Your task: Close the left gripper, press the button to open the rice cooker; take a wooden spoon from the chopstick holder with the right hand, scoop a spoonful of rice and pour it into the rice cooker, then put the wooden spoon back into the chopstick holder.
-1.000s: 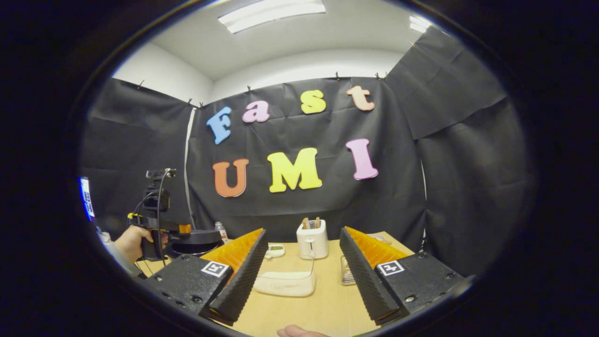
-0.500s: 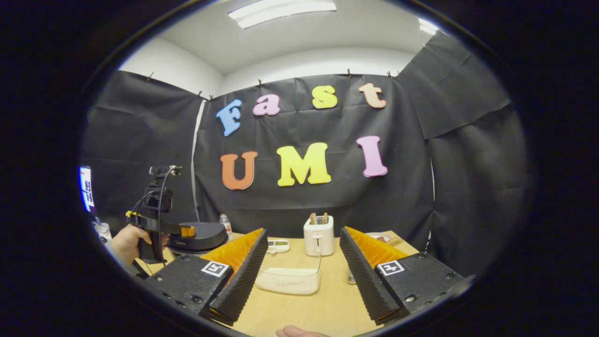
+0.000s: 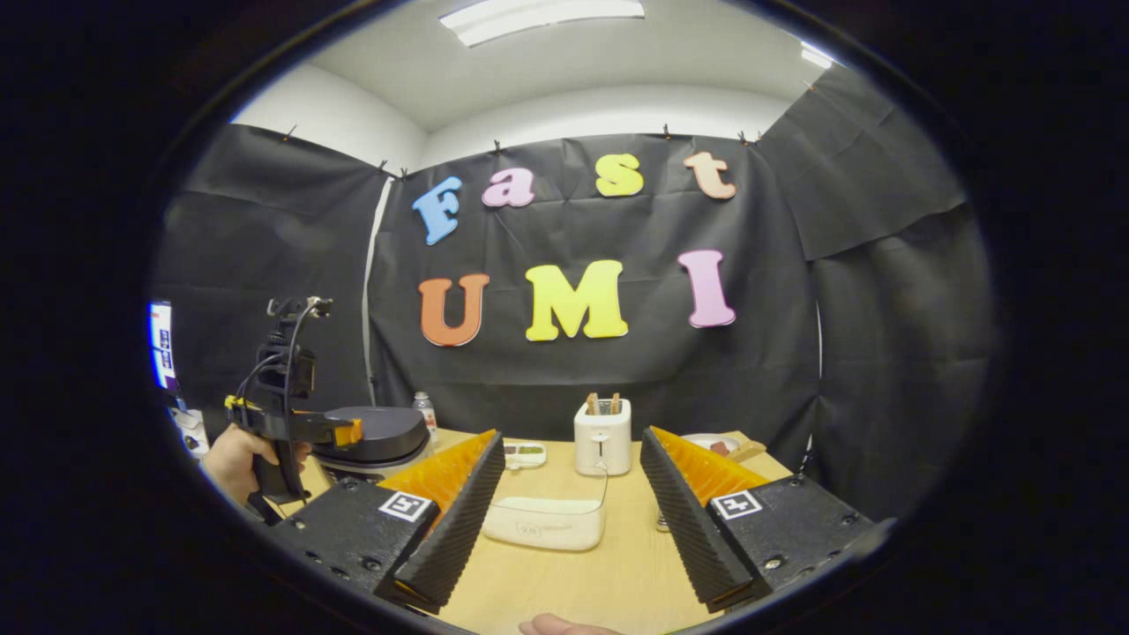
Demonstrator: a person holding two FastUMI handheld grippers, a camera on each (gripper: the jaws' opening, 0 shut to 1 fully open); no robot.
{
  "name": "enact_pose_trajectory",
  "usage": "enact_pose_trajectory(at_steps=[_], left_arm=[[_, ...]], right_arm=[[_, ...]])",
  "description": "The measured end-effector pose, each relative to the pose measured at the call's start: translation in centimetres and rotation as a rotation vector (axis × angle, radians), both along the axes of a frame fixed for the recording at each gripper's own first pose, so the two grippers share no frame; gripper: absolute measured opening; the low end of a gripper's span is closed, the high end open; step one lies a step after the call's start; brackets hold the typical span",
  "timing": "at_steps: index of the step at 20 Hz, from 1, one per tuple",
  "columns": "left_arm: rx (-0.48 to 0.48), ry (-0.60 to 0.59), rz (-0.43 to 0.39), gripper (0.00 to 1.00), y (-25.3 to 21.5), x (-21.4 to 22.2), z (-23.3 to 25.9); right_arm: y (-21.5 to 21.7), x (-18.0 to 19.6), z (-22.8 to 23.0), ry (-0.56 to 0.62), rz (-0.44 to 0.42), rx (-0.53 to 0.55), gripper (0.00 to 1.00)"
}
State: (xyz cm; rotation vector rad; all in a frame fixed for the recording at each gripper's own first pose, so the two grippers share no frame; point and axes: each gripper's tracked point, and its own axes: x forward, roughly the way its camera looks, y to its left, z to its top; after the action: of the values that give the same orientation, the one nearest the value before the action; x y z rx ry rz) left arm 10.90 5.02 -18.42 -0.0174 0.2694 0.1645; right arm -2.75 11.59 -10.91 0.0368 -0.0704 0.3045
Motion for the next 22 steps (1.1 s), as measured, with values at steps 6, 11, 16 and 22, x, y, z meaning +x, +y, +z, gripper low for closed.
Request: enact_pose_trajectory(at_steps=[6,11,16,22], left_arm=[[0.026,-0.098,0.006,0.99,0.0,0.1,0.0],[0.028,-0.156,0.011,0.99,0.1,0.2,-0.1],[0.018,-0.144,0.007,0.99,0.0,0.2,-0.6],[0.017,-0.152,0.010,0.87,0.0,0.2,-0.4]], right_arm=[[0.3,0.4,-0.4,0.009,0.006,-0.013,1.00],[0.6,0.6,-1.1,0.028,0.013,-0.011,1.00],[0.8,0.6,-1.1,0.026,0.013,-0.015,1.00],[0.5,-0.2,-0.7,0.015,0.003,-0.024,1.00]])
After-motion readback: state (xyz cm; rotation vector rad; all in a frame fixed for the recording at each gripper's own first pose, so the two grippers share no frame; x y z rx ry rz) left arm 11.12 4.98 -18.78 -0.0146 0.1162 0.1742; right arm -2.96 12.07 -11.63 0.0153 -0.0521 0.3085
